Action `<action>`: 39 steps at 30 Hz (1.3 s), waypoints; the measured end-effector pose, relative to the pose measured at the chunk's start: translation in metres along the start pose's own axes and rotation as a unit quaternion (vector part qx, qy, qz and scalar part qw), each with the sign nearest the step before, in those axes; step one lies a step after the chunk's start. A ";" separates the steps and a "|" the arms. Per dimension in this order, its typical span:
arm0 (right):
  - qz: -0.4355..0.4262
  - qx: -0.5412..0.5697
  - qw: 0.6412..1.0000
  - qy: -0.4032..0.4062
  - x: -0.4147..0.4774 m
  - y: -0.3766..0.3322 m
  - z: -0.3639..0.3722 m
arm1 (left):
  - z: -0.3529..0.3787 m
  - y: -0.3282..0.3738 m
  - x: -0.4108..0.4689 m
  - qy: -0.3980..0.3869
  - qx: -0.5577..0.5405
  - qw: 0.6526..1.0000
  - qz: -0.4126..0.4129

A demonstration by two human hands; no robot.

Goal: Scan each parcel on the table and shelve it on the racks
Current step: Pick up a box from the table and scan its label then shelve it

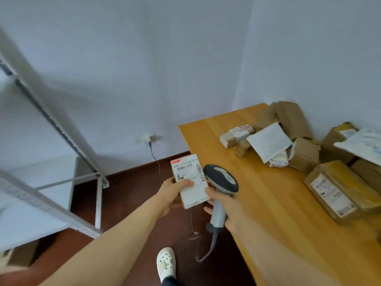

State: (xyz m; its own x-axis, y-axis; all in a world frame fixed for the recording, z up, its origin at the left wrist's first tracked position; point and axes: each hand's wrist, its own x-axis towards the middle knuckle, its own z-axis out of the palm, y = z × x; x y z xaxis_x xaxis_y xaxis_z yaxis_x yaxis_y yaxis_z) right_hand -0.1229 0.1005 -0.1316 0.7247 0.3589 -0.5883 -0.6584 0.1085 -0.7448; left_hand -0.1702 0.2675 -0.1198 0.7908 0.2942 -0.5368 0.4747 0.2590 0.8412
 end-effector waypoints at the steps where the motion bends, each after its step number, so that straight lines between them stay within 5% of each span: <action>1: 0.012 -0.015 1.000 -0.022 -0.003 0.009 0.016 | -0.019 -0.006 -0.015 0.027 -0.009 1.000 0.003; 9: 0.060 -0.122 0.974 -0.183 -0.041 0.073 0.168 | -0.175 -0.037 -0.129 0.184 -0.107 0.977 0.031; 23: 0.067 -0.155 0.936 -0.308 -0.168 0.271 0.507 | -0.465 -0.112 -0.331 0.357 -0.208 0.900 0.138; 39: 0.005 -0.152 0.907 -0.393 -0.163 0.293 0.806 | -0.739 -0.017 -0.343 0.519 -0.187 0.808 0.207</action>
State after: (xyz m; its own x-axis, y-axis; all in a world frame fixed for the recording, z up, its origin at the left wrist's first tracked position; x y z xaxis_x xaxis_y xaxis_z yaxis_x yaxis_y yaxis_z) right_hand -0.5979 0.8213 -0.0003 0.2717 0.9214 -0.2778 -0.4899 -0.1160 -0.8640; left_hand -0.7349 0.8419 0.0019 0.0090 0.9896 -0.1432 -0.0501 0.1435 0.9884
